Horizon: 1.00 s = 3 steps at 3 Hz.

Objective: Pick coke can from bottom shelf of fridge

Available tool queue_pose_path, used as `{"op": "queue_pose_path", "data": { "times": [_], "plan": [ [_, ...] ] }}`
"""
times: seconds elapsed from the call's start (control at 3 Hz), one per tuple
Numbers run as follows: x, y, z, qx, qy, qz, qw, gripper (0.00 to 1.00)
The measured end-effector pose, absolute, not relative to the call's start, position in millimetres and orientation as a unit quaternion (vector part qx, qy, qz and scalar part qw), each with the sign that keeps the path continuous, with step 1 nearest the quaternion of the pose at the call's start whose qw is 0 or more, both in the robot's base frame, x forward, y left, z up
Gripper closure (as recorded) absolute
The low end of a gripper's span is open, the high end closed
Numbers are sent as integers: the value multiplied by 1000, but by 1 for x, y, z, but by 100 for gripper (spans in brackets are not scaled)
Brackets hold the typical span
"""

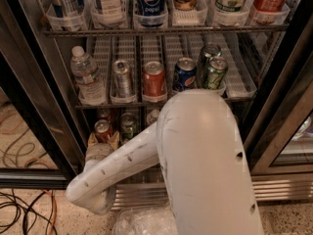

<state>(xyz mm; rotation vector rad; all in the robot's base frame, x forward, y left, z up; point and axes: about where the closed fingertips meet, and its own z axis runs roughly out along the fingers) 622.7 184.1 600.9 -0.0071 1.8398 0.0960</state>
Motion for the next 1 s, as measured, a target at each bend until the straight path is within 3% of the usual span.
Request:
{"op": "queue_pose_path", "data": {
  "times": [0.67, 1.0],
  "plan": [
    [634, 184, 593, -3, 792, 19, 610, 37],
    [634, 184, 593, -3, 792, 19, 610, 56]
  ]
}}
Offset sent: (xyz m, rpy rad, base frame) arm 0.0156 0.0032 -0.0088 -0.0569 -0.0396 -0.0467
